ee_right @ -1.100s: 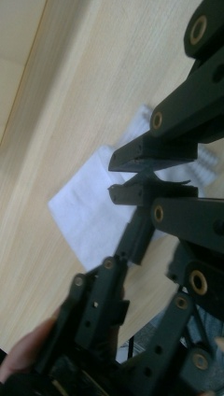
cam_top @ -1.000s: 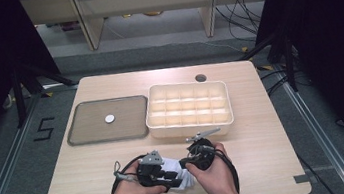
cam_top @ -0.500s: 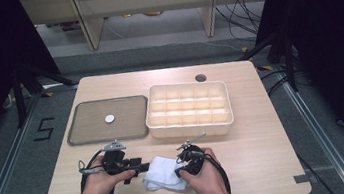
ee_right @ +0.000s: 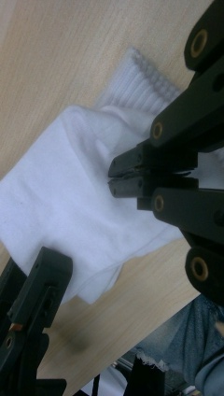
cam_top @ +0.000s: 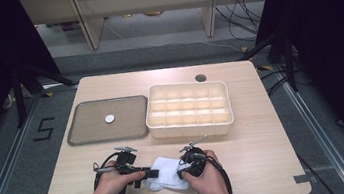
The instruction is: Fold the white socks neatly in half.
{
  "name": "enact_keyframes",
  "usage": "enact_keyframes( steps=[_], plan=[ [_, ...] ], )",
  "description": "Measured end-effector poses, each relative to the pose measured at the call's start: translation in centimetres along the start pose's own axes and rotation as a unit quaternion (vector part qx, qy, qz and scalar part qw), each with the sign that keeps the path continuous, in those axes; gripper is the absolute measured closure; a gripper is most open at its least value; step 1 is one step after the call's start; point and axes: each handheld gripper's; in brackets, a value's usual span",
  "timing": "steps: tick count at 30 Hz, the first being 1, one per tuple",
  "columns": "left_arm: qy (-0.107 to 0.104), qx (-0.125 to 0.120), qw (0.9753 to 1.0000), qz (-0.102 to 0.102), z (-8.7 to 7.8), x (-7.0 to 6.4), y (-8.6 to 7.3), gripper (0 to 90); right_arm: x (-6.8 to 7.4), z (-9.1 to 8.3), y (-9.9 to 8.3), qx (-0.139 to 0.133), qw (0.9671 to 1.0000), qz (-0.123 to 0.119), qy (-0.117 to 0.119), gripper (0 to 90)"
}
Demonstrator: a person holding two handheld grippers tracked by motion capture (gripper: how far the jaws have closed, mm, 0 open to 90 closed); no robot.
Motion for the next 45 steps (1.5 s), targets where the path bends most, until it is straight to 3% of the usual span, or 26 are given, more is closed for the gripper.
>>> enact_keyframes(
  steps=[2, 5, 10, 11, 12, 14, 15, 16, 18, 19, 20, 24, 26, 28, 31, 33, 34, 35, 39, 40, 41, 43, 44, 45],
  plan=[
    [-0.004, -0.001, 0.9999, 0.012, 0.1, 0.0, 0.0, 72.4, 0.0, 0.0, 0.0, -0.002, 0.9999, 0.0, 0.013, 88.8],
    [-0.012, -0.008, 0.9996, 0.023, 0.1, -0.1, -0.1, 81.0, 0.0, 0.0, 0.0, -0.002, 0.9999, 0.001, 0.014, 88.8],
    [-0.014, -0.014, 0.9993, 0.031, -0.3, -0.4, 0.0, 82.2, 0.1, -0.2, 0.1, -0.002, 0.9999, 0.0, 0.014, 86.5],
    [-0.023, -0.016, 0.9991, 0.032, -0.4, -0.4, 0.0, 82.2, 0.1, -0.4, 0.2, -0.009, 0.9998, -0.011, 0.012, 86.3],
    [-0.023, -0.016, 0.999, 0.036, -0.4, -0.4, 0.0, 82.1, 0.4, -0.9, 0.3, -0.016, 0.9998, 0.0, 0.01, 86.5],
    [-0.008, -0.014, 0.9992, 0.036, -0.7, -0.8, 0.1, 82.0, 0.7, -1.6, 0.6, -0.039, 0.9991, -0.008, 0.016, 87.8],
    [-0.01, -0.017, 0.9992, 0.036, -0.7, -0.8, 0.1, 82.0, 0.9, -2.0, 0.8, -0.048, 0.9985, -0.022, 0.016, 88.5],
    [-0.01, -0.018, 0.999, 0.039, -0.7, -0.8, 0.2, 81.9, 1.3, -2.3, 0.9, -0.052, 0.9982, -0.021, 0.019, 89.1],
    [-0.014, -0.024, 0.9988, 0.042, -0.7, -0.9, 0.2, 81.9, 2.0, -2.1, 1.2, -0.052, 0.9977, -0.034, 0.029, 89.9],
    [-0.004, -0.018, 0.9989, 0.043, -0.9, -1.0, 0.2, 81.9, 2.4, -1.8, 1.2, -0.038, 0.9986, -0.025, 0.025, 89.9],
    [-0.01, -0.022, 0.9987, 0.044, -0.9, -1.0, 0.2, 81.8, 2.4, -1.1, 1.3, -0.032, 0.9984, -0.036, 0.027, 90.0],
    [-0.008, -0.02, 0.9986, 0.049, -1.1, -1.1, 0.2, 81.8, 2.3, 0.6, 1.0, -0.004, 0.9996, -0.017, 0.023, 90.0],
    [-0.012, -0.023, 0.9985, 0.048, -1.2, -1.3, 0.3, 81.8, 2.2, 1.1, 0.9, -0.002, 0.9997, -0.011, 0.023, 90.0],
    [-0.034, -0.031, 0.9979, 0.046, -1.3, -1.3, 0.3, 81.8, 1.9, 1.2, 1.0, -0.007, 0.9996, -0.014, 0.025, 90.0],
    [-0.045, -0.035, 0.9973, 0.045, -1.6, -1.6, 0.5, 81.7, 1.8, 1.3, 1.1, -0.006, 0.9996, -0.009, 0.026, 90.0],
    [-0.046, -0.036, 0.9971, 0.048, -1.7, -1.9, 0.6, 81.8, 1.5, 1.5, 1.1, -0.007, 0.9991, -0.022, 0.035, 90.0],
    [-0.049, -0.037, 0.997, 0.047, -1.7, -2.0, 0.6, 81.8, 1.6, 1.5, 1.1, 0.001, 0.9994, -0.003, 0.034, 90.0],
    [-0.04, -0.035, 0.9975, 0.047, -1.8, -2.2, 0.7, 81.7, 1.7, 1.5, 1.1, 0.001, 0.9994, 0.0, 0.035, 90.0],
    [-0.055, -0.037, 0.9965, 0.052, -1.8, -2.5, 0.8, 81.6, 1.5, 1.6, 1.1, -0.002, 0.9992, 0.006, 0.038, 90.0],
    [-0.046, -0.038, 0.9969, 0.051, -1.8, -2.7, 0.9, 81.6, 1.5, 1.7, 1.2, -0.006, 0.9992, 0.002, 0.038, 90.0],
    [-0.05, -0.038, 0.9967, 0.051, -1.8, -2.7, 0.9, 81.6, 1.5, 1.7, 1.2, -0.007, 0.9991, -0.004, 0.043, 90.0],
    [-0.063, -0.038, 0.9959, 0.053, -1.7, -2.8, 1.1, 81.6, 1.6, 1.7, 1.2, -0.003, 0.9991, 0.008, 0.042, 90.0],
    [-0.053, -0.04, 0.9964, 0.053, -1.7, -3.1, 1.1, 81.6, 1.5, 1.8, 1.2, -0.007, 0.999, 0.002, 0.045, 90.0],
    [-0.055, -0.04, 0.9963, 0.052, -1.7, -3.2, 1.2, 81.6, 1.5, 1.9, 1.2, -0.009, 0.9989, 0.003, 0.047, 90.0]
  ],
)
Point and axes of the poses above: each handheld gripper's, and its own axes: z roughly forward along the jaws, y roughly out of its top, x roughly to its left, and after that the axes turned 1 degree about x, right-handed
